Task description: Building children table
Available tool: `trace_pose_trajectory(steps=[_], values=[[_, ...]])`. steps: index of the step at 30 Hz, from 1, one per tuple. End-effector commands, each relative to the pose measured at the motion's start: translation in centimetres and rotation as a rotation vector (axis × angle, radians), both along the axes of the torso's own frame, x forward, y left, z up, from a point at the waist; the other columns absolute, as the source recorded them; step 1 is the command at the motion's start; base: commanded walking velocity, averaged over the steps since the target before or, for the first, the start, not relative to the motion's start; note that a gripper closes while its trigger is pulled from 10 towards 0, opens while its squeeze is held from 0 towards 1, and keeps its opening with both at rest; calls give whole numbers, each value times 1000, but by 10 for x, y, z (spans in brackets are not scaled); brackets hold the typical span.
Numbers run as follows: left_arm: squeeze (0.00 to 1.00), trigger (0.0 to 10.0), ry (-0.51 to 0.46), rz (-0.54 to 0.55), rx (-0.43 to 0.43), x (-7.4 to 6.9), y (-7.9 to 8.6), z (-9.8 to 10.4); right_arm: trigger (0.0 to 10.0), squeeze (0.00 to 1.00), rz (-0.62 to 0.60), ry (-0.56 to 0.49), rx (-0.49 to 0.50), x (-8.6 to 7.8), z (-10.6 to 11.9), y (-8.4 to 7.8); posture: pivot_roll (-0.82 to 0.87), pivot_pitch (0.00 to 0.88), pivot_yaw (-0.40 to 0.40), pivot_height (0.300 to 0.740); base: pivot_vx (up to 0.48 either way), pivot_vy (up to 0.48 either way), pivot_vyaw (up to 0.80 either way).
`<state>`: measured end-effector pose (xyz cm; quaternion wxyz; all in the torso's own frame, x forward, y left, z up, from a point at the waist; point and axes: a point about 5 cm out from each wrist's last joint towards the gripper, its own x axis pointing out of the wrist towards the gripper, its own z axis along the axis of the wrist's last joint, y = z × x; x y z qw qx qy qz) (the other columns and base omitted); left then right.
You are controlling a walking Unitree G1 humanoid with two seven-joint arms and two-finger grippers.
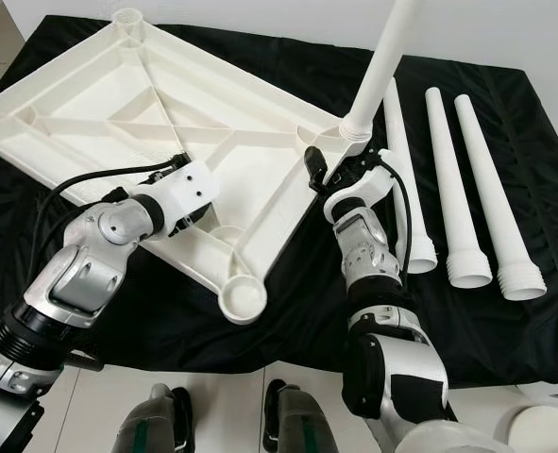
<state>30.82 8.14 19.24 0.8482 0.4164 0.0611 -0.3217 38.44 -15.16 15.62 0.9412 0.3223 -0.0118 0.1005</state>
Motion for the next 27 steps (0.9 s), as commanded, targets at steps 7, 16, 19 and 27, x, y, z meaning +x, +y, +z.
trace_pose_trajectory(steps=[7, 16, 19, 27], values=[[0, 10000, 150, -347, -12, -37, -46, -7, 10000, 0, 184, 8, -1, 4, 0, 35, 0, 165, -54, 740, 0, 0, 0], [0, 10000, 162, -389, 0, -45, -49, -7, 10000, 0, 248, 5, -39, 7, 3, 40, -1, 165, -54, 740, 0, 0, 0], [0, 10000, 165, -384, 9, -45, -48, -7, 10000, 0, 250, 0, -58, 9, 5, 39, 0, 164, -56, 740, 0, 0, 0], [0, 10000, 116, -319, 36, -30, -28, 3, 10000, 0, 213, -96, -143, 6, 14, 27, 5, 158, -64, 740, 0, 0, 0]])
